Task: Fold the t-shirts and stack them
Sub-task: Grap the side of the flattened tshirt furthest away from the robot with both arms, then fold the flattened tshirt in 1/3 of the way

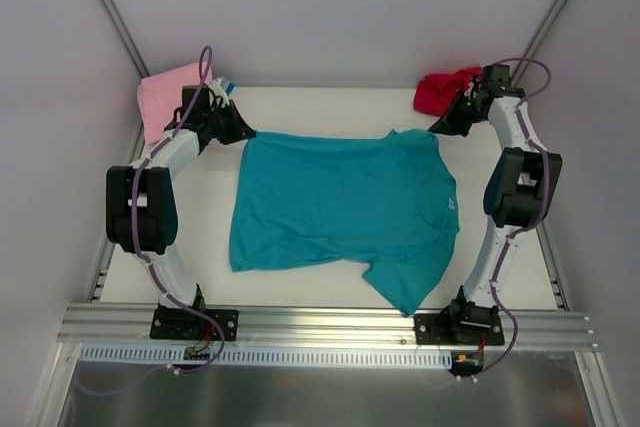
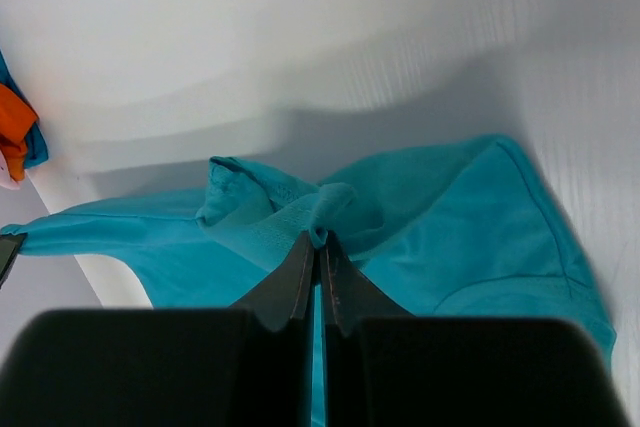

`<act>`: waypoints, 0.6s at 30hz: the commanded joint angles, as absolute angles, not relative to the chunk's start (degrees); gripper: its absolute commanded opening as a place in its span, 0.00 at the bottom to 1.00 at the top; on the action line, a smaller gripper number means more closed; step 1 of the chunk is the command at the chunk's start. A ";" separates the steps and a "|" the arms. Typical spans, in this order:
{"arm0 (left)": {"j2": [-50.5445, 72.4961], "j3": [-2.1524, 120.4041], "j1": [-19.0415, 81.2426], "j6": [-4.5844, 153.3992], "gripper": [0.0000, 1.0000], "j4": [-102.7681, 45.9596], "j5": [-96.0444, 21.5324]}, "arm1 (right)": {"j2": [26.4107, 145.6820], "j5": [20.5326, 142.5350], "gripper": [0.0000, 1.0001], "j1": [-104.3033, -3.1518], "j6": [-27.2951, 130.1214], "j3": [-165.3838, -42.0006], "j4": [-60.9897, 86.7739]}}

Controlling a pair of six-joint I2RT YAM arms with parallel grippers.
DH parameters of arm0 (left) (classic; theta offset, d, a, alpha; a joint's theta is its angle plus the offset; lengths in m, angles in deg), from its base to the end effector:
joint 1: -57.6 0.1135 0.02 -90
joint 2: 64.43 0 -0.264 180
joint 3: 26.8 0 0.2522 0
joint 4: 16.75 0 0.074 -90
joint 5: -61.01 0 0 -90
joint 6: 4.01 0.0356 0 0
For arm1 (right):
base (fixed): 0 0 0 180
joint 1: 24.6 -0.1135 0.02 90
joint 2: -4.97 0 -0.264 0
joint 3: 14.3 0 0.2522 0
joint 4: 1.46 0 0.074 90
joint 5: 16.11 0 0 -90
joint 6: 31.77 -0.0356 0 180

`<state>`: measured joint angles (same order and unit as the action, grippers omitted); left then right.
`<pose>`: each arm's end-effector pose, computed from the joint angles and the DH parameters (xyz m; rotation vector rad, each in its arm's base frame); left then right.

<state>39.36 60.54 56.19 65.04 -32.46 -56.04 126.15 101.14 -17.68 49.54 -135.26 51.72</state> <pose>0.4138 -0.0264 0.2422 -0.0825 2.1487 -0.7313 0.4704 -0.0407 0.2536 0.1380 2.4512 0.6056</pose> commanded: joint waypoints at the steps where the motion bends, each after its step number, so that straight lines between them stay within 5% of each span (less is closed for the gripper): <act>1: 34.80 58.15 56.37 66.21 0.00 -30.86 -55.10 | 118.53 100.88 0.01 -17.39 50.49 -132.14 51.23; 18: 29.00 49.36 55.76 63.93 0.00 -25.59 -55.71 | 101.04 99.47 0.00 -18.01 52.34 -112.10 49.48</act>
